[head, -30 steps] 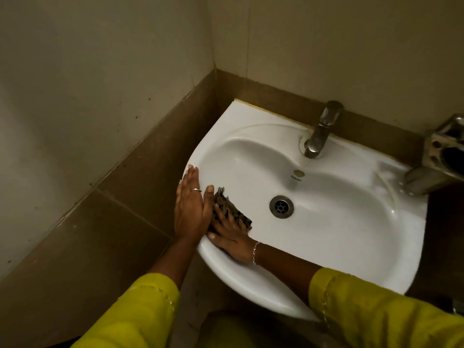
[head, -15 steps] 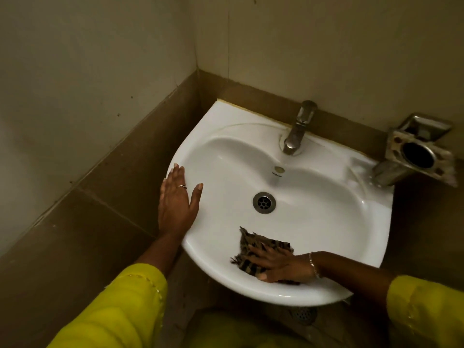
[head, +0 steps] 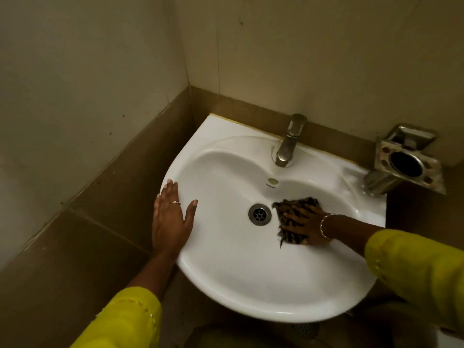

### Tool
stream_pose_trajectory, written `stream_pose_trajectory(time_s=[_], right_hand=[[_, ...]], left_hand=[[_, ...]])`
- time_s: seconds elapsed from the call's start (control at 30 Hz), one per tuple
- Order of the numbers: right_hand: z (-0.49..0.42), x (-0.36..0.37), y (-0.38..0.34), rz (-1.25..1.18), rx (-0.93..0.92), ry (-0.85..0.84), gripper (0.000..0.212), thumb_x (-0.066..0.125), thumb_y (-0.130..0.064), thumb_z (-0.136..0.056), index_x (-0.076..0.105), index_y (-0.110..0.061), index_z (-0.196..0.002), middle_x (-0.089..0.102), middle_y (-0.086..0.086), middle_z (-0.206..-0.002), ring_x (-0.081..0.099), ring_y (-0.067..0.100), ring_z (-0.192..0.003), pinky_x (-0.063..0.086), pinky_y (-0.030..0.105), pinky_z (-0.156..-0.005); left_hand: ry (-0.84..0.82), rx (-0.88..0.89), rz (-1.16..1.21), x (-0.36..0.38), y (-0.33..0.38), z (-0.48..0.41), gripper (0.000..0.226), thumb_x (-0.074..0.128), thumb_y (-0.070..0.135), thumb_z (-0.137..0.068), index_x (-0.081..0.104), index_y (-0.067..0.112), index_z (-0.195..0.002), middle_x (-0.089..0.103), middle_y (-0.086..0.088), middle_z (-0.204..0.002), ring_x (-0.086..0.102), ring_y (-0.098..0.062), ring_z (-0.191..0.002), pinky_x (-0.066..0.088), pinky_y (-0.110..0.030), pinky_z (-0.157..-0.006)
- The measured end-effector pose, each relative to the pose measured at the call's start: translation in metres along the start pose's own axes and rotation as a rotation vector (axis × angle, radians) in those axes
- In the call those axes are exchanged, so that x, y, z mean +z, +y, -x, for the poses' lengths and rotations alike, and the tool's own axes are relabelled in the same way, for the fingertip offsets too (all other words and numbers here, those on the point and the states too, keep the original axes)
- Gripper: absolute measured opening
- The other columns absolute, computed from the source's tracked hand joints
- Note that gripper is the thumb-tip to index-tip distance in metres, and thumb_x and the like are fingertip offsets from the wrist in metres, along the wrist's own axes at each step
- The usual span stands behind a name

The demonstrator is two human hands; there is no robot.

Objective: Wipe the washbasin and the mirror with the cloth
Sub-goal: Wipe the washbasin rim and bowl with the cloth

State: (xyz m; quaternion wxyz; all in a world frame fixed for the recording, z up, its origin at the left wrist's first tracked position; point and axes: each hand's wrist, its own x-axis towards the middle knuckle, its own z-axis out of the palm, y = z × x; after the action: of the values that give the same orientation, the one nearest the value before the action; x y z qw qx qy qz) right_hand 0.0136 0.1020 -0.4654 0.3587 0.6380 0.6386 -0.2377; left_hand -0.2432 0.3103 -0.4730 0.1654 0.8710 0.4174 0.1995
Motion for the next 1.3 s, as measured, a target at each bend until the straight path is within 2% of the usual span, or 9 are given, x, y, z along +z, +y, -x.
stream_pose_trajectory(time_s=[0.07,0.23,0.4,0.53,0.63,0.7,0.9,1.1,1.3], right_hand=[[-0.027,0.014,0.008,-0.039,0.031,0.078,0.065,0.0,-0.055,-0.095,0.049,-0.024,-0.125,0.058,0.014,-0.129,0.057,0.036,-0.114,0.047,0.058,-0.088],[-0.044,0.028,0.002,-0.092,0.002,0.263,0.055,0.015,-0.047,-0.099,0.057,-0.015,-0.118,0.067,0.013,-0.116,0.063,0.033,-0.104,0.044,0.05,-0.092],[-0.028,0.026,-0.015,-0.197,0.081,-0.005,0.134,-0.034,-0.086,-0.033,-0.005,-0.022,-0.148,-0.013,0.006,-0.156,-0.012,0.035,-0.142,-0.004,0.057,-0.111],[-0.004,0.026,-0.044,-0.338,0.065,-0.1,0.127,-0.034,-0.085,-0.036,-0.01,-0.027,-0.147,-0.02,0.003,-0.155,-0.018,0.031,-0.141,-0.005,0.056,-0.111],[0.0,0.027,-0.062,-0.535,-0.07,-0.156,0.074,0.003,-0.067,-0.088,-0.01,-0.024,-0.147,-0.021,0.007,-0.154,-0.021,0.031,-0.14,-0.009,0.056,-0.111],[-0.003,0.024,-0.072,-0.73,-0.23,-0.141,0.086,0.01,-0.076,-0.081,-0.006,-0.022,-0.147,-0.021,0.003,-0.153,-0.023,0.025,-0.139,-0.015,0.05,-0.112],[-0.021,0.0,-0.117,-1.109,-0.529,0.101,0.055,0.036,-0.022,-0.097,0.012,-0.015,-0.146,-0.003,0.004,-0.156,-0.011,0.02,-0.144,-0.01,0.037,-0.116],[-0.083,-0.042,-0.145,-0.882,-0.465,0.455,0.09,-0.004,-0.084,-0.07,-0.01,-0.028,-0.139,-0.02,-0.007,-0.149,-0.023,0.019,-0.139,-0.017,0.04,-0.109],[-0.138,-0.088,-0.136,-0.74,-0.245,0.721,0.096,-0.023,-0.078,-0.065,-0.014,-0.014,-0.136,-0.02,-0.003,-0.145,-0.017,0.024,-0.14,-0.005,0.051,-0.111]], left_hand=[[0.001,-0.002,-0.009,0.001,0.0,0.001,0.071,0.032,0.047,-0.086,0.029,0.0,-0.139,0.029,-0.017,-0.148,0.026,-0.025,-0.138,0.008,-0.031,-0.112],[-0.008,0.011,-0.024,0.001,-0.001,0.0,0.076,0.026,0.052,-0.085,0.029,-0.001,-0.139,0.029,-0.018,-0.148,0.026,-0.027,-0.137,0.01,-0.035,-0.113],[-0.024,-0.002,-0.012,-0.001,0.001,0.0,0.067,0.034,0.043,-0.087,0.029,0.0,-0.139,0.028,-0.017,-0.148,0.025,-0.026,-0.138,0.008,-0.033,-0.113],[-0.023,-0.015,0.028,-0.003,0.003,0.0,0.066,0.032,0.041,-0.088,0.029,0.0,-0.14,0.028,-0.017,-0.148,0.025,-0.026,-0.138,0.009,-0.033,-0.113],[-0.021,-0.021,0.051,-0.004,0.003,0.001,0.07,0.027,0.048,-0.088,0.029,0.001,-0.139,0.028,-0.016,-0.148,0.025,-0.025,-0.138,0.009,-0.033,-0.113],[-0.016,-0.015,0.05,-0.004,0.003,0.001,0.077,0.02,0.054,-0.085,0.029,0.001,-0.14,0.028,-0.016,-0.149,0.024,-0.025,-0.138,0.008,-0.032,-0.113],[-0.008,-0.034,0.088,-0.004,0.003,0.002,0.078,0.019,0.055,-0.084,0.03,0.002,-0.14,0.029,-0.015,-0.148,0.025,-0.024,-0.138,0.006,-0.029,-0.112],[0.004,-0.046,0.1,-0.006,0.004,0.003,0.076,0.019,0.054,-0.084,0.029,0.005,-0.14,0.029,-0.013,-0.149,0.024,-0.022,-0.138,0.005,-0.026,-0.112],[-0.002,-0.034,0.073,-0.004,0.003,0.002,0.071,0.017,0.05,-0.086,0.027,0.007,-0.141,0.027,-0.01,-0.15,0.018,-0.011,-0.136,0.005,-0.025,-0.113]])
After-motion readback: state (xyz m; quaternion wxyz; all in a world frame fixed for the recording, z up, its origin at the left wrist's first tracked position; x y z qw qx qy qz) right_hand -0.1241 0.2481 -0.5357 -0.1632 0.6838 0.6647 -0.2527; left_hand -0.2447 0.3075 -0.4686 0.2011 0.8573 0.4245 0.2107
